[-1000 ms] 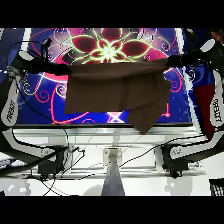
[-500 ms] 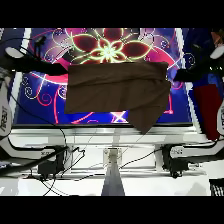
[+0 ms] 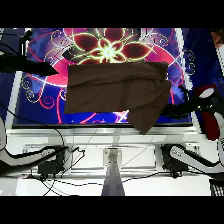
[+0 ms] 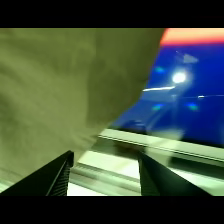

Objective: Fold the clothes and pants, and hang the long-sleeved shirts on hangers.

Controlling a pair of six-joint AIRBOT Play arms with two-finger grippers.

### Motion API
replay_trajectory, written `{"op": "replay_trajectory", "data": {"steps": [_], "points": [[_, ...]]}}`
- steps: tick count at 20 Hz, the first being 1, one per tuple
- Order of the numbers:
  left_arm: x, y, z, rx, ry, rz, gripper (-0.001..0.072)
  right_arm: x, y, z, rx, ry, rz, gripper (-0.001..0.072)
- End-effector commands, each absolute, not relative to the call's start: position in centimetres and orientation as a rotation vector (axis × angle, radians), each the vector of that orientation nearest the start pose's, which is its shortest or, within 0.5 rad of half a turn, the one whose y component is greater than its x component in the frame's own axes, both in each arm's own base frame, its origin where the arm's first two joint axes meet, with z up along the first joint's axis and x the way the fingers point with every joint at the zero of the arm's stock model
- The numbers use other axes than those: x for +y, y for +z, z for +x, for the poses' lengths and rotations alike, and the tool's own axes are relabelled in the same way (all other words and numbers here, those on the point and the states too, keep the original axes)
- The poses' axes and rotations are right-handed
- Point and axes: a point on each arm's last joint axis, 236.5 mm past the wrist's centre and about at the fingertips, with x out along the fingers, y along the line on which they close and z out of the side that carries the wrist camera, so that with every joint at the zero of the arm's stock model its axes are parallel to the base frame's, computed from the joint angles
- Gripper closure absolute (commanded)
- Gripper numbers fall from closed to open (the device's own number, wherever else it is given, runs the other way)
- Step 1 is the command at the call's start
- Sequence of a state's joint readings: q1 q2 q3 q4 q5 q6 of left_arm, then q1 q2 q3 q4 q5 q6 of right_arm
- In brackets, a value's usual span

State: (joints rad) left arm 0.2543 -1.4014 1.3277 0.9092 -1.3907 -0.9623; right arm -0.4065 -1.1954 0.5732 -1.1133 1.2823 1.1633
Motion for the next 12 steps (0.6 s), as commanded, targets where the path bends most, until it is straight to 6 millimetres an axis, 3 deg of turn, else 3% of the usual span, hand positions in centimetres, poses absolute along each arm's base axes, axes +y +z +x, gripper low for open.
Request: {"op": "replay_trajectory", "data": {"steps": [1, 3, 7, 10, 11, 12], "points": [[-4.1, 5.6, 39.5, 1.167, -0.603, -0.238, 0.0694, 4.2, -12.2, 19.8, 1.594, 0.211, 0.685, 0.0280], [-4.1, 5.1, 39.1, 1.182, -0.603, -0.249, 0.0694, 4.3, -12.2, 20.3, 1.572, 0.208, 0.694, 0.0414], [-4.1, 3.0, 37.4, 1.247, -0.612, -0.285, 0.0694, 5.2, -11.5, 19.4, 1.595, 0.293, 0.682, 0.0405], [-3.0, 0.8, 35.5, 1.308, -0.584, -0.362, 0.0694, 6.3, -11.3, 19.1, 1.612, 0.345, 0.659, 0.0410], [-2.5, -0.1, 34.6, 1.331, -0.568, -0.398, 0.0694, 6.6, -11.4, 19.1, 1.609, 0.358, 0.635, 0.0454], [-2.1, -0.9, 33.5, 1.353, -0.553, -0.435, 0.0694, 7.1, -11.3, 19.0, 1.615, 0.383, 0.610, 0.0595]]}}
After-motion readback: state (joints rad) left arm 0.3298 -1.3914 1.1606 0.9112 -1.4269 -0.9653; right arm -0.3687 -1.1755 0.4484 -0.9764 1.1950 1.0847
